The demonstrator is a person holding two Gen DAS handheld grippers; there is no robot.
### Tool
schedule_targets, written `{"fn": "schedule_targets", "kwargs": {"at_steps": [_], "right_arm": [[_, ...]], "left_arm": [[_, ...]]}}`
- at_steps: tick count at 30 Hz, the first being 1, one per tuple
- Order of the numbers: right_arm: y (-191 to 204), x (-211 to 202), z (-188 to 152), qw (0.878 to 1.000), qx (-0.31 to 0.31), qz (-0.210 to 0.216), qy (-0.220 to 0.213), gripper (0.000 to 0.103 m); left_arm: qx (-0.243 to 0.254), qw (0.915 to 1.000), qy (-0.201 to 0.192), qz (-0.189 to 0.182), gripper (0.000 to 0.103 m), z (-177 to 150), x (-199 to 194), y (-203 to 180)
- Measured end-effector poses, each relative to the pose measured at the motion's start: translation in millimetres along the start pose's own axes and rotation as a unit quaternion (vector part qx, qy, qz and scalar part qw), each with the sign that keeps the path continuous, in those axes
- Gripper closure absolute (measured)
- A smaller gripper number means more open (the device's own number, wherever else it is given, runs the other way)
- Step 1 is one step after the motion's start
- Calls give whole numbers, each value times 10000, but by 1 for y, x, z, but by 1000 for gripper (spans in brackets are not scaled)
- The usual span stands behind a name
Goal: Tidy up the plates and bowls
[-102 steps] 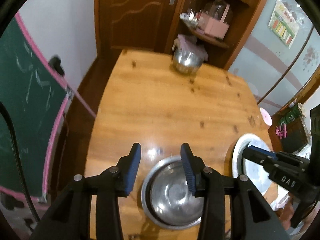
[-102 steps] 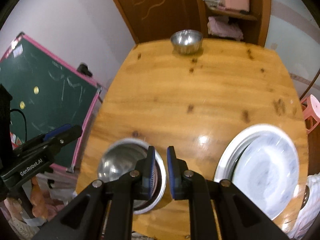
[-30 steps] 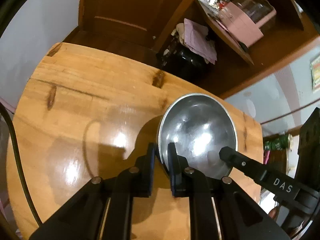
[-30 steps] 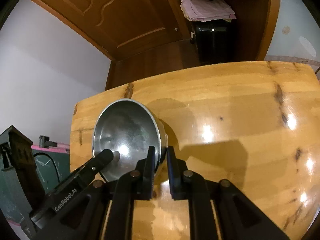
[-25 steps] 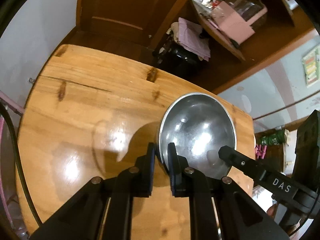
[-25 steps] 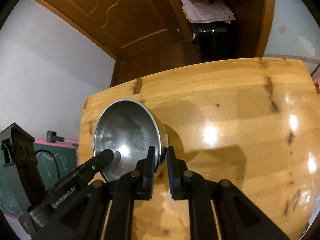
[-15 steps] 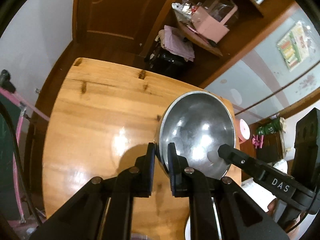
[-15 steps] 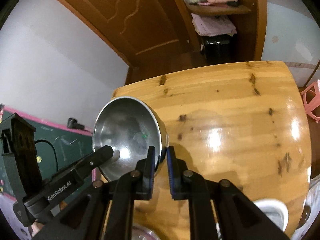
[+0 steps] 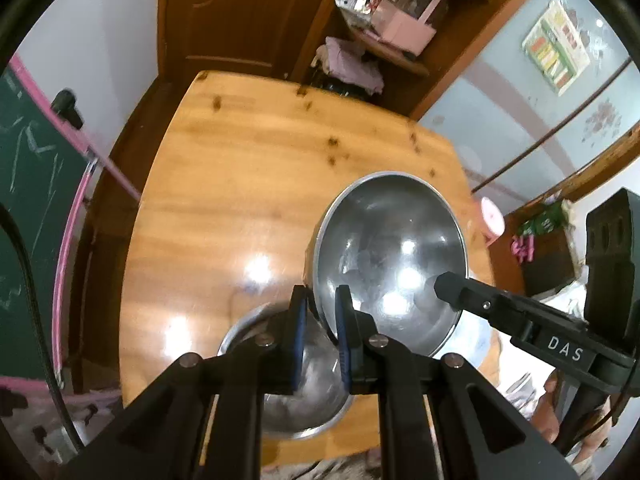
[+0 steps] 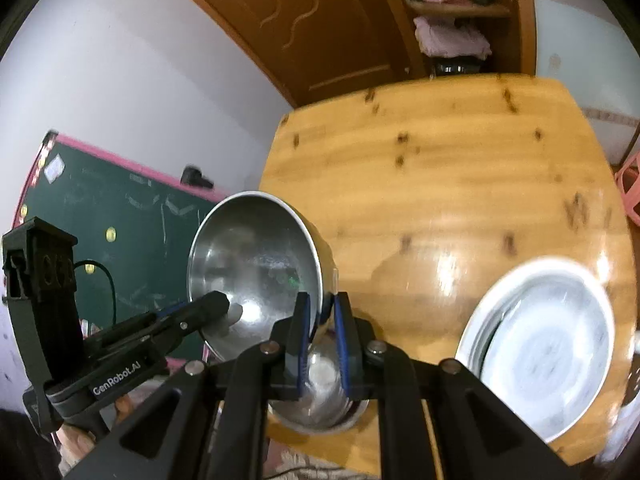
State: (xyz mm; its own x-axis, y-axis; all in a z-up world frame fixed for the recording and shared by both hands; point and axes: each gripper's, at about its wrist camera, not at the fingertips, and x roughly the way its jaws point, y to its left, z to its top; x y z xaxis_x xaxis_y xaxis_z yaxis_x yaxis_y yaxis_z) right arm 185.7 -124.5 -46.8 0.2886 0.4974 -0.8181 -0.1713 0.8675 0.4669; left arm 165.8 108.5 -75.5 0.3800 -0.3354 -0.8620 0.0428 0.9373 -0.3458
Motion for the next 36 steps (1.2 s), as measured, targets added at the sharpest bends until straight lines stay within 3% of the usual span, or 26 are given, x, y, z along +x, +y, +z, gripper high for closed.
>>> {"fn": "schedule_targets", "kwargs": {"at_steps": [4, 12, 27, 36], "right_arm": [[-5, 25, -43, 9997, 2, -65, 243, 91], [-2, 55, -74, 9985, -128, -356, 391, 91], [5, 78, -86, 9940, -531, -747, 603, 88], [2, 81, -85, 9936, -567, -821, 535, 87]], "left_arm": [[-52, 9998, 171, 57, 92, -40, 11, 14], [-416, 9986, 313, 117, 91, -80, 35, 33], [-336, 9982, 354, 337, 87, -95, 52, 40], [-264, 9987, 28, 442, 80, -88, 39, 39]]}}
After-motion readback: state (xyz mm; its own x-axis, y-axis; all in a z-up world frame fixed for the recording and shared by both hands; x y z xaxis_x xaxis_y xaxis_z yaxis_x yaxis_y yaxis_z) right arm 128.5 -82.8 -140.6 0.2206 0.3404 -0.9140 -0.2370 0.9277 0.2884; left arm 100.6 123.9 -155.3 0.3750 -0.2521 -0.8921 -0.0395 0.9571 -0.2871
